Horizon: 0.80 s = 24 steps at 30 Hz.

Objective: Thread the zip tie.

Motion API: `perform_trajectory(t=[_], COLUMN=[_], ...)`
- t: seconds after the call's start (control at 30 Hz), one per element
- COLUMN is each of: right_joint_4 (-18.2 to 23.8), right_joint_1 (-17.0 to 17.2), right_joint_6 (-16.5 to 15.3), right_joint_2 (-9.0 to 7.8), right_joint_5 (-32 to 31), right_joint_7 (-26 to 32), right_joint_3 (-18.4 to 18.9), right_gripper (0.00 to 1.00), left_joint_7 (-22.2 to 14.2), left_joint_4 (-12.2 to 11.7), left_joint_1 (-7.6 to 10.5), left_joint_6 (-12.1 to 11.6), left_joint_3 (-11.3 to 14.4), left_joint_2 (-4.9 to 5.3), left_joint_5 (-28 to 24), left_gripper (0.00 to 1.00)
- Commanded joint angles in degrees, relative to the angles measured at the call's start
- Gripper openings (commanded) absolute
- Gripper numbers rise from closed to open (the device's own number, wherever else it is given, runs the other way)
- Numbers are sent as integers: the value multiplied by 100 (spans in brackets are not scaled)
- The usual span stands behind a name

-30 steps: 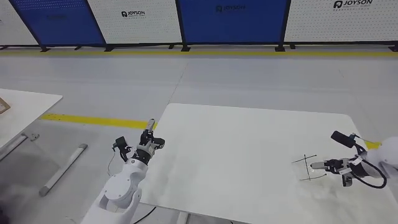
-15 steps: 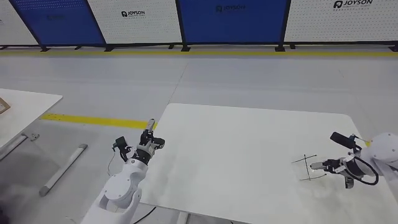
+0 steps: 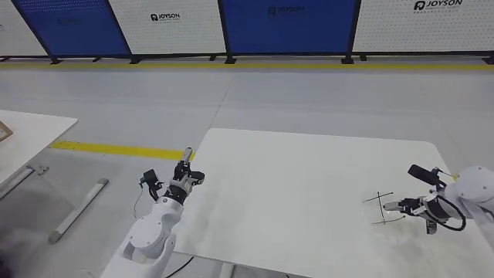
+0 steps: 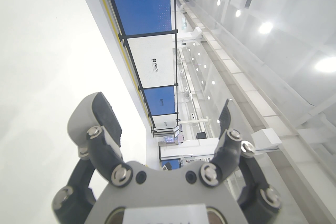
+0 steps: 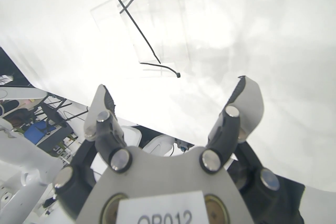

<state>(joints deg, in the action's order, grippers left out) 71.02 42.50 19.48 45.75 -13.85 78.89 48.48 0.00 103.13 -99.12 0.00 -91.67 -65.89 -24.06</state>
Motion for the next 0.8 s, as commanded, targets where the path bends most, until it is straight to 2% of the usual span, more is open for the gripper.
perform_trajectory(t=[0.0, 0.03, 0.07, 0.13, 0.2, 0.3, 0.37, 0.5, 0.77], right_joint_4=[24, 34, 44, 46, 22, -42, -112, -279, -474], right_joint_1=[16, 25, 34, 48, 48, 10, -41, -164, -369], right_joint_6=[-17, -25, -24, 0, 0, -23, -57, -62, 0], right_joint_2=[-13, -21, -28, -39, -38, -26, -15, 13, 70], right_joint_5=[-25, -39, -54, -80, -62, -28, -2, 57, 46], right_joint_7=[17, 35, 54, 75, 75, 75, 75, 75, 75], right_joint_3=[32, 49, 64, 88, 71, -1, -72, -204, -448], right_gripper=[100, 92, 80, 50, 41, 40, 43, 38, 35], left_joint_7=[0, 0, 0, 0, 0, 0, 0, 0, 0], left_joint_4=[0, 0, 0, 0, 0, 0, 0, 0, 0], left_joint_1=[0, 0, 0, 0, 0, 0, 0, 0, 0], left_joint_6=[0, 0, 0, 0, 0, 0, 0, 0, 0], left_joint_3=[0, 0, 0, 0, 0, 0, 0, 0, 0], left_joint_2=[0, 0, 0, 0, 0, 0, 0, 0, 0], left_joint_5=[0, 0, 0, 0, 0, 0, 0, 0, 0], left_gripper=[100, 100, 100, 100, 100, 100, 100, 100, 100])
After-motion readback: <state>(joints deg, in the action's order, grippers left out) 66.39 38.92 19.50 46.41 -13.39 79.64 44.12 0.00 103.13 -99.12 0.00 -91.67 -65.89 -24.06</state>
